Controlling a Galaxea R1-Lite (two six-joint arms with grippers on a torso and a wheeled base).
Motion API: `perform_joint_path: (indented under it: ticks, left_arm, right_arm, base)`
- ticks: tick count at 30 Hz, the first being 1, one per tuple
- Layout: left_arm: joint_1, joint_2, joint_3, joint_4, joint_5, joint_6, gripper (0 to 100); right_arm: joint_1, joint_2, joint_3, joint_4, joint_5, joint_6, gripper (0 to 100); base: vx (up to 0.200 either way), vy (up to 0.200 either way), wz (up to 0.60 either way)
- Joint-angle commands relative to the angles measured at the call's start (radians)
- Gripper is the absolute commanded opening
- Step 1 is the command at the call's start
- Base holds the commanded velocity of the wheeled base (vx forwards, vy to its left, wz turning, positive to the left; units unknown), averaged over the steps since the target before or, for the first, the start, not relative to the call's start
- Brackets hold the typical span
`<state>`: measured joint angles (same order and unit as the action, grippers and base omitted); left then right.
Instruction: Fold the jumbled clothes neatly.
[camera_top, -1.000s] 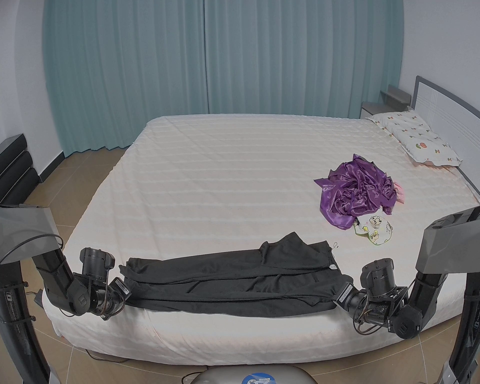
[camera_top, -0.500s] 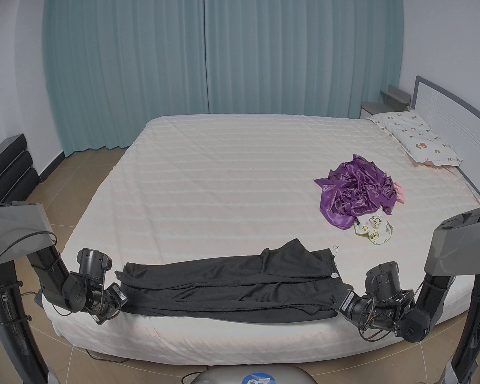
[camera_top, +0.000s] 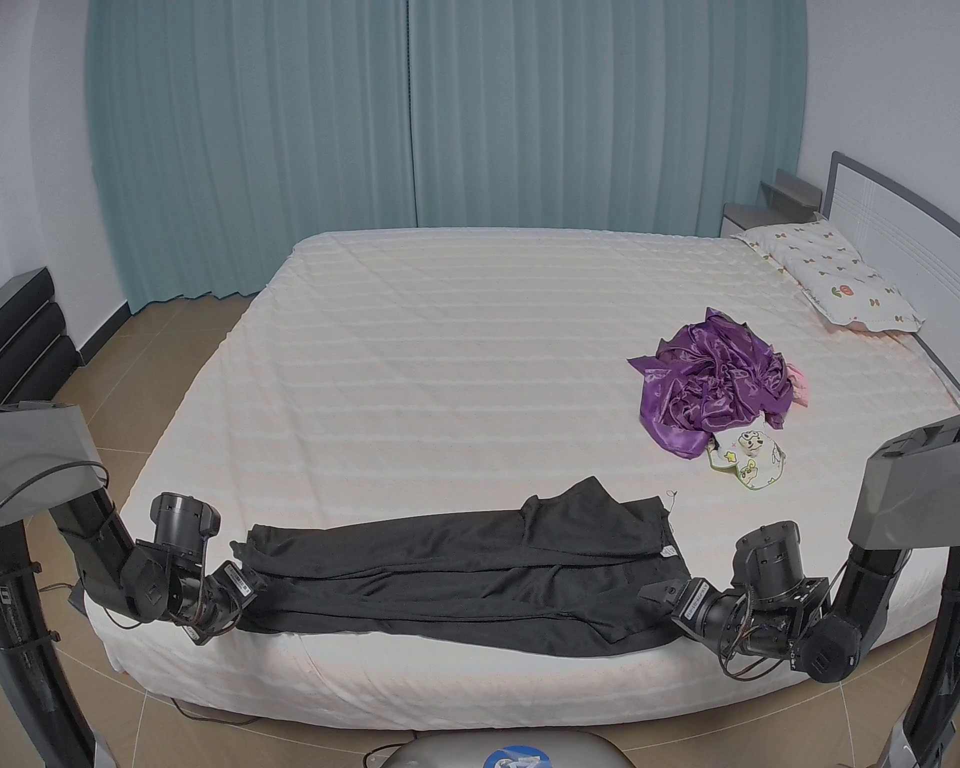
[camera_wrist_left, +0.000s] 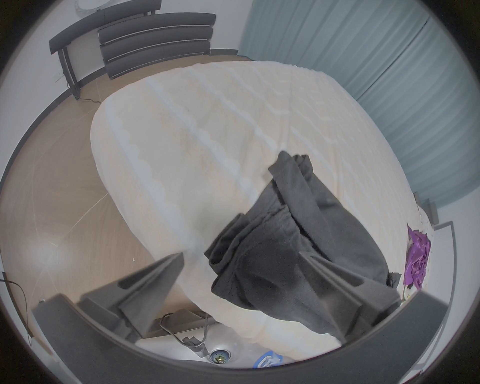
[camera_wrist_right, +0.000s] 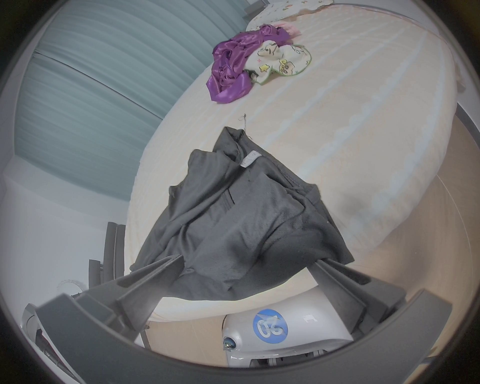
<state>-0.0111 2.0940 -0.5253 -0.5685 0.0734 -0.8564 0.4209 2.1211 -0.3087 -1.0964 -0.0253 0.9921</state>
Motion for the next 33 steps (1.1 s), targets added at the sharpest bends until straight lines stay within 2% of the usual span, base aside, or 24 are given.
perform_joint_path:
  ticks: [1,8,10,12,15,16,17,18,20,23,24,26,30,33]
  left_arm:
    - [0.074,-0.134,-0.013,0.009,-0.014,-0.003,100]
    - [0.074,-0.167,-0.028,0.009,-0.017,-0.009,100]
    - [0.034,-0.166,-0.032,0.009,-0.02,-0.02,100]
    - [-0.007,-0.163,-0.053,0.012,-0.018,-0.039,100]
    - [-0.053,-0.157,-0.073,0.022,-0.02,-0.049,100]
    - [-0.098,-0.155,-0.09,0.048,-0.02,-0.059,100]
    - [-0.11,-0.155,-0.094,0.058,-0.02,-0.066,100]
    - [-0.168,-0.146,-0.113,0.093,-0.02,-0.093,100]
    - [-0.21,-0.137,-0.131,0.113,-0.02,-0.121,100]
    - [-0.276,-0.117,-0.162,0.137,-0.02,-0.165,100]
    - [-0.305,-0.095,-0.168,0.137,-0.018,-0.173,100]
    - [-0.308,-0.083,-0.17,0.13,-0.02,-0.185,100]
    - [-0.291,-0.081,-0.171,0.125,-0.023,-0.227,100]
    - [-0.256,-0.085,-0.162,0.096,-0.067,-0.285,100]
  right_arm:
    - [-0.031,-0.136,0.003,0.01,-0.005,-0.02,100]
    - [-0.053,-0.138,0.007,0.018,-0.01,-0.055,100]
    - [-0.067,-0.147,0.03,0.021,-0.01,-0.076,100]
    - [-0.096,-0.136,0.053,0.013,-0.01,-0.148,100]
    - [-0.123,-0.133,0.045,0.009,-0.005,-0.152,100]
    - [-0.132,-0.131,0.039,0.007,-0.002,-0.15,100]
    - [-0.132,-0.13,0.037,0.006,-0.002,-0.15,100]
    - [-0.131,-0.125,0.036,0.003,0.001,-0.144,100]
    - [-0.126,-0.119,0.037,0.003,0.004,-0.132,100]
    - [-0.099,-0.104,0.034,-0.005,0.007,-0.081,100]
    - [-0.059,-0.098,0.026,-0.031,0.031,-0.021,100]
    - [-0.007,-0.075,-0.001,-0.065,0.079,0.04,100]
    - [0.053,-0.032,-0.09,-0.053,0.085,0.051,100]
    - [0.145,0.008,-0.197,0.004,0.084,0.051,100]
  base:
    - [0.0,0.0,0.0]
    - [0.0,0.0,0.0]
    - [0.0,0.0,0.0]
    - [0.0,0.0,0.0]
    - [0.0,0.0,0.0]
    - [0.0,0.0,0.0]
    - [0.0,0.0,0.0]
    - [0.0,0.0,0.0]
    - [0.0,0.0,0.0]
    - [0.0,0.0,0.0]
    - [0.0,0.0,0.0]
    - [0.0,0.0,0.0]
    - [0.0,0.0,0.0]
    - [0.0,0.0,0.0]
